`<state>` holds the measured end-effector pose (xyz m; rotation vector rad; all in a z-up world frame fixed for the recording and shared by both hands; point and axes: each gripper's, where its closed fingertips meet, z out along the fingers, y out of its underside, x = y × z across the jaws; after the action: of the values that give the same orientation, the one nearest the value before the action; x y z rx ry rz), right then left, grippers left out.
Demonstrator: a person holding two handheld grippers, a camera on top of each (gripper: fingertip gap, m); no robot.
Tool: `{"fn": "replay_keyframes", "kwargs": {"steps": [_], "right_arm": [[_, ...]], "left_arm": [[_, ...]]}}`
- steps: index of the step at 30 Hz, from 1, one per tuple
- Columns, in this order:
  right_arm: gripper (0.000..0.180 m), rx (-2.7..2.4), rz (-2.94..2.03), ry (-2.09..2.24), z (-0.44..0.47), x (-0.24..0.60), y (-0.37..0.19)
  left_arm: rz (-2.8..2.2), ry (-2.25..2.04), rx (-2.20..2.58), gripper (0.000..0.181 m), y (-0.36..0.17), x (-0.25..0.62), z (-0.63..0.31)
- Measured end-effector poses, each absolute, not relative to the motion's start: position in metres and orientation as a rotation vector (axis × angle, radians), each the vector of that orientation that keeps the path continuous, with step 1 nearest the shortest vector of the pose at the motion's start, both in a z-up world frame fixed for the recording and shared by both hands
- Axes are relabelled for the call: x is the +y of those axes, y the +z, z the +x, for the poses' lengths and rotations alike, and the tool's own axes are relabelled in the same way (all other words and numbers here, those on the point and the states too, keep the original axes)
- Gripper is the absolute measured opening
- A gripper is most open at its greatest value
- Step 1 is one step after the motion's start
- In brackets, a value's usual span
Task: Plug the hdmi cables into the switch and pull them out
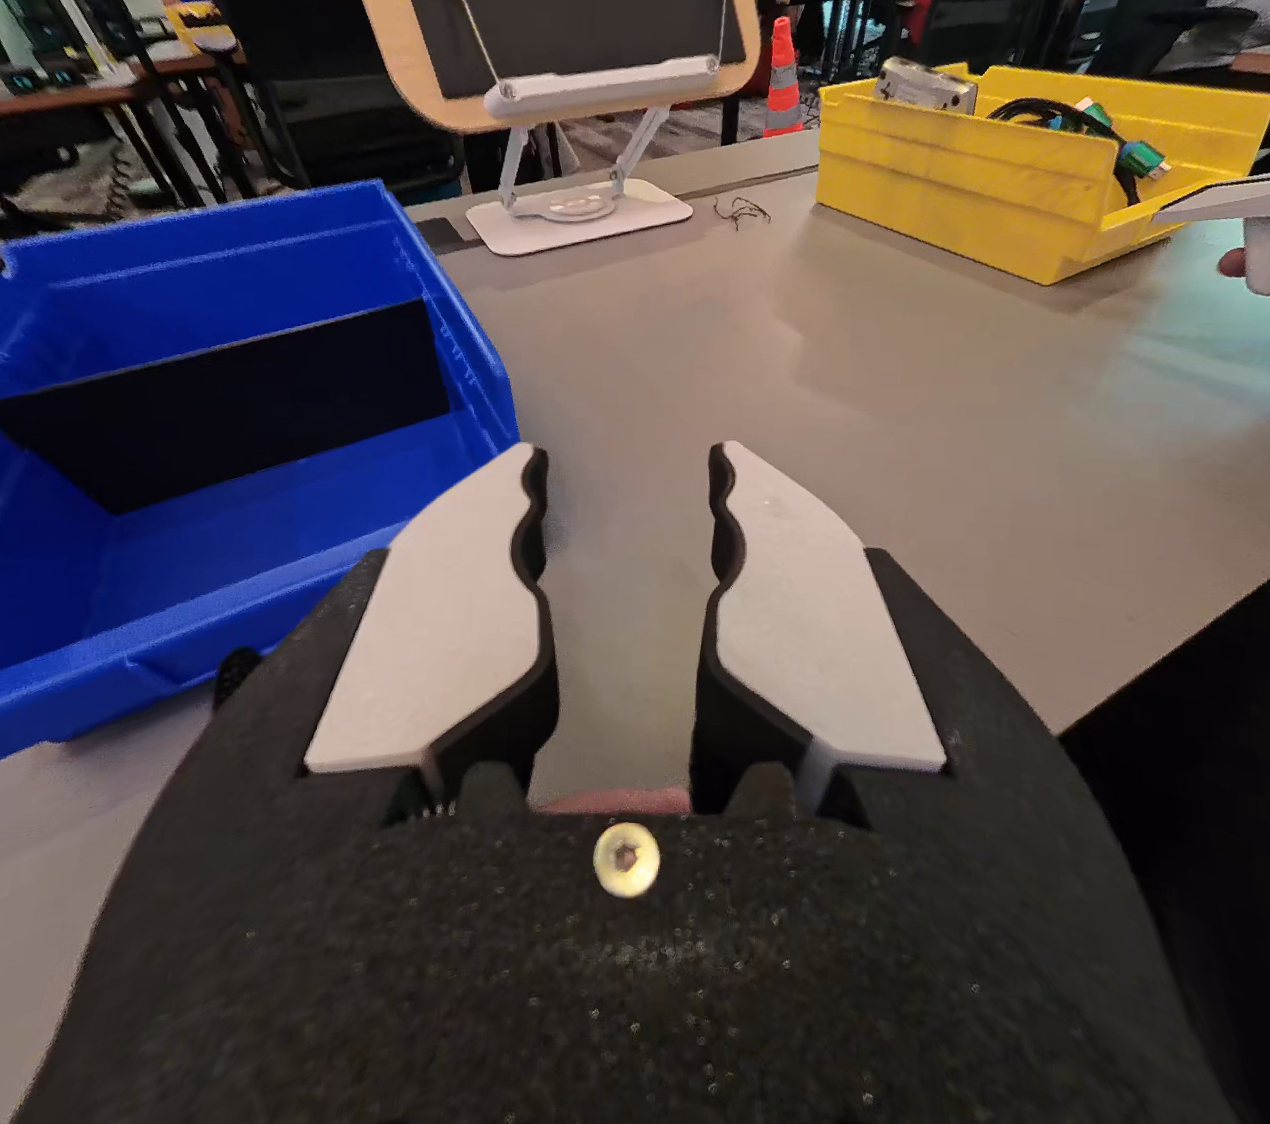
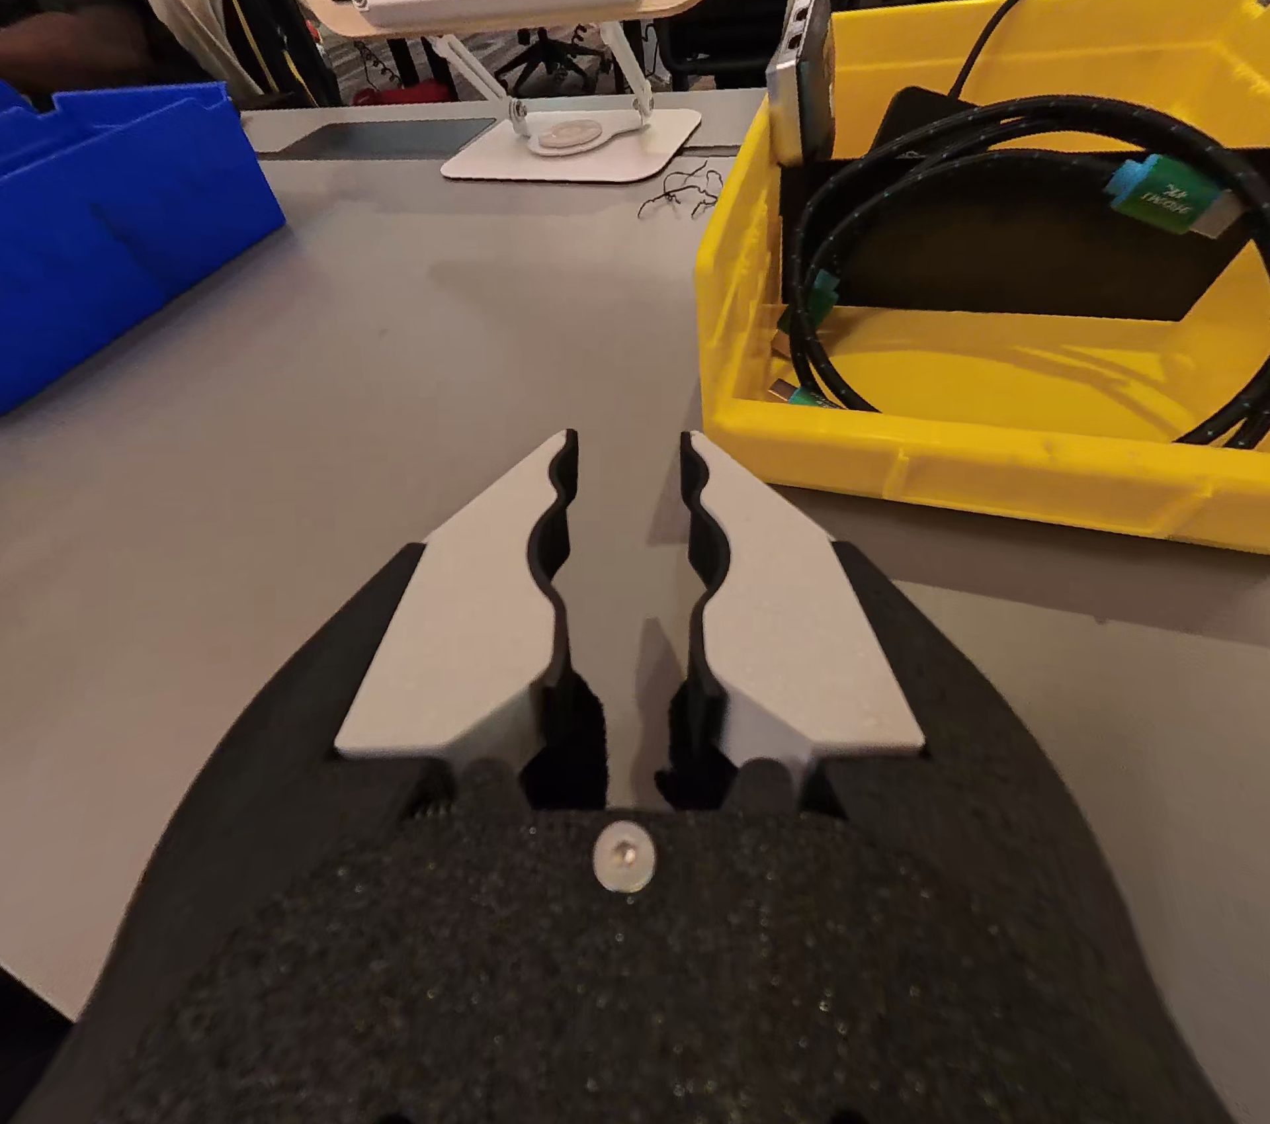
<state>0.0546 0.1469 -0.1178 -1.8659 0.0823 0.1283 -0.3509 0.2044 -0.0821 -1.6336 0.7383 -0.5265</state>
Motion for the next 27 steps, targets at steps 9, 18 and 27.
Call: {"fn": "replay_keyframes", "kwargs": {"steps": [9, 18, 27], "right_arm": [[0.032, 0.078, -1.851, 0.078, 0.058, 0.146, -0.116], [0.052, -0.003, -1.873, 0.089, 0.041, 0.153, -0.121], [0.076, -0.073, -1.905, 0.064, 0.007, 0.210, -0.122]], "left_arm": [[-1.629, -0.457, 0.747, 0.056, -0.085, 0.207, -0.351], [-1.640, -0.403, 0.719, 0.056, -0.087, 0.209, -0.354], [-1.703, -0.433, 0.741, 0.057, -0.100, 0.203, -0.343]]}}
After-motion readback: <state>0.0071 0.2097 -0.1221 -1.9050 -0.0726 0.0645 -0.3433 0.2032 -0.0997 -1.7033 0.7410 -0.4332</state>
